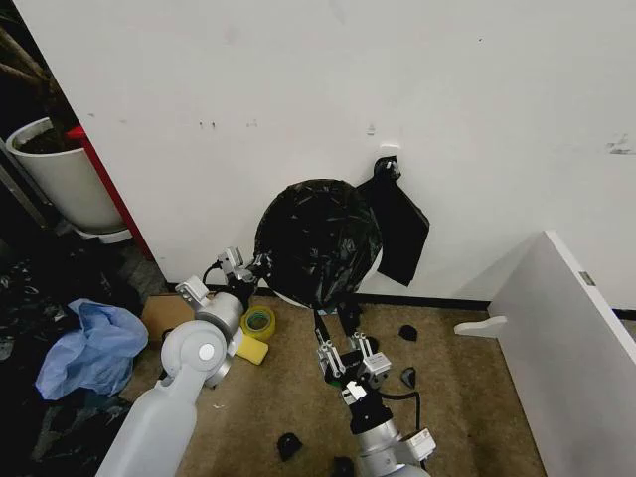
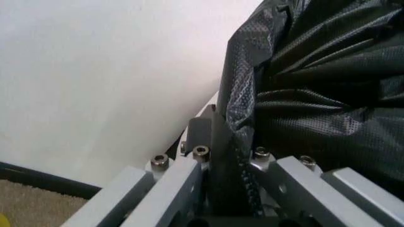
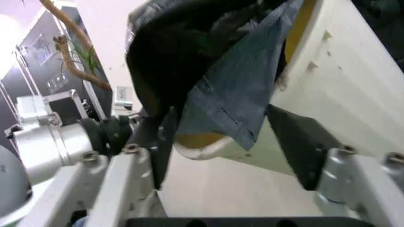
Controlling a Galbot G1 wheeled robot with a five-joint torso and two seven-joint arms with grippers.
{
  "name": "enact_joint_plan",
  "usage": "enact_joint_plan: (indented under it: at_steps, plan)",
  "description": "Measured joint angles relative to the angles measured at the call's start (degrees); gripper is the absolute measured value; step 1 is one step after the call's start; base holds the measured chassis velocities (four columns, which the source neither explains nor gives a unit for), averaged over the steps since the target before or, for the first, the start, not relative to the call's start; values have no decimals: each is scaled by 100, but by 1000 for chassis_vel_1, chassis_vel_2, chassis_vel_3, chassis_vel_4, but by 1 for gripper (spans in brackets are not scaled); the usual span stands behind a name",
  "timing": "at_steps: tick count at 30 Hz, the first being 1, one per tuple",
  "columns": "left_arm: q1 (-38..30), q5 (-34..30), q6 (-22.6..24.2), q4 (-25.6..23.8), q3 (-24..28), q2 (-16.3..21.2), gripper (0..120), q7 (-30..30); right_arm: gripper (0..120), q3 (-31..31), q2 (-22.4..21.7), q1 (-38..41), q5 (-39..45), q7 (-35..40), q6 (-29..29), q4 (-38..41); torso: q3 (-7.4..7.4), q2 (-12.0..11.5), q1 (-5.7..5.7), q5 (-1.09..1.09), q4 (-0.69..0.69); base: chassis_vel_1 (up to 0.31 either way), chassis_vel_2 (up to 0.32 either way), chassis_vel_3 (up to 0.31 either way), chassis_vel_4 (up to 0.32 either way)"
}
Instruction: Place the garbage bag over the trash bin.
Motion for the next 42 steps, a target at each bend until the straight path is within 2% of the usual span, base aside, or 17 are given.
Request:
enact_joint_plan:
  at_steps: [1, 5, 7, 8, 11, 21, 25, 27, 30, 31, 32, 34, 39, 42]
  plan:
    - [0, 0, 0, 0, 0, 0, 1, 0, 59, 0, 0, 0, 0, 0, 0, 0, 0, 0, 0, 0, 0, 0, 0, 0, 0]
    - [-13, 1, 0, 2, -13, 2, 1, 3, 76, -29, -18, -11, 2, 95, -78, 9, 0, 0, 0, 0, 1, 0, 0, 0, 0]
    - [-17, 1, 0, 2, -14, 2, 1, 3, 79, -31, -20, -11, 1, 114, -94, 10, 0, 0, 0, 0, 1, 0, 0, 0, 0]
    - [-19, 1, 0, 3, -15, 0, 1, 4, 86, -35, -21, -8, 1, 140, -122, 10, 0, 0, 0, 0, 0, 0, 0, 0, 0]
    - [-13, 2, 0, 4, -13, -7, 1, 5, 96, -73, -17, 42, 19, 177, -179, 29, 0, 0, 0, 0, -3, 0, 0, 0, 0]
    - [-1, 10, 1, 35, 69, -82, 1, 7, 89, 0, -71, 315, 124, 169, -316, -27, 0, 0, 0, 5, -2, 0, 0, 0, 0]
    - [-65, 19, -1, 117, 112, -133, 1, 8, 71, 41, -95, 399, 147, 172, -340, -29, 0, 0, 0, 3, -2, 0, 0, 0, 0]
    - [-80, 23, -2, 140, 120, -140, 1, 8, 70, 53, -100, 417, 157, 177, -345, -33, 0, 0, 0, 3, -2, 0, 0, 0, 0]
    - [-130, 30, -5, 224, 143, -162, 1, 8, 59, 114, -122, 501, 244, 208, -367, -41, 0, 0, 0, 1, -2, 0, 0, 0, 0]
    - [-169, 33, -9, 296, 153, -166, 1, 9, 46, 157, -128, 586, 337, 235, -384, -65, 0, 0, 0, 0, -2, 0, 0, 0, 0]
    - [-175, 33, -10, 311, 155, -166, 1, 9, 41, 165, -129, 606, 356, 237, -385, -77, 0, 0, 0, 0, -2, 0, 0, 0, 0]
    - [-179, 33, -11, 319, 155, -167, 1, 9, 39, 168, -129, 619, 366, 238, -386, -83, 0, 0, 0, 0, -2, 0, 0, 0, 0]
    - [-204, 35, -19, 371, 149, -164, 1, 14, 16, 193, -123, 679, 398, 241, -386, -125, 0, 0, 0, 0, -1, 0, 0, 0, 0]
    - [-205, 35, -22, 386, 138, -157, 1, 20, 8, 199, -115, 683, 401, 240, -385, -138, 0, 0, 0, 0, -2, 0, 0, 0, 0]
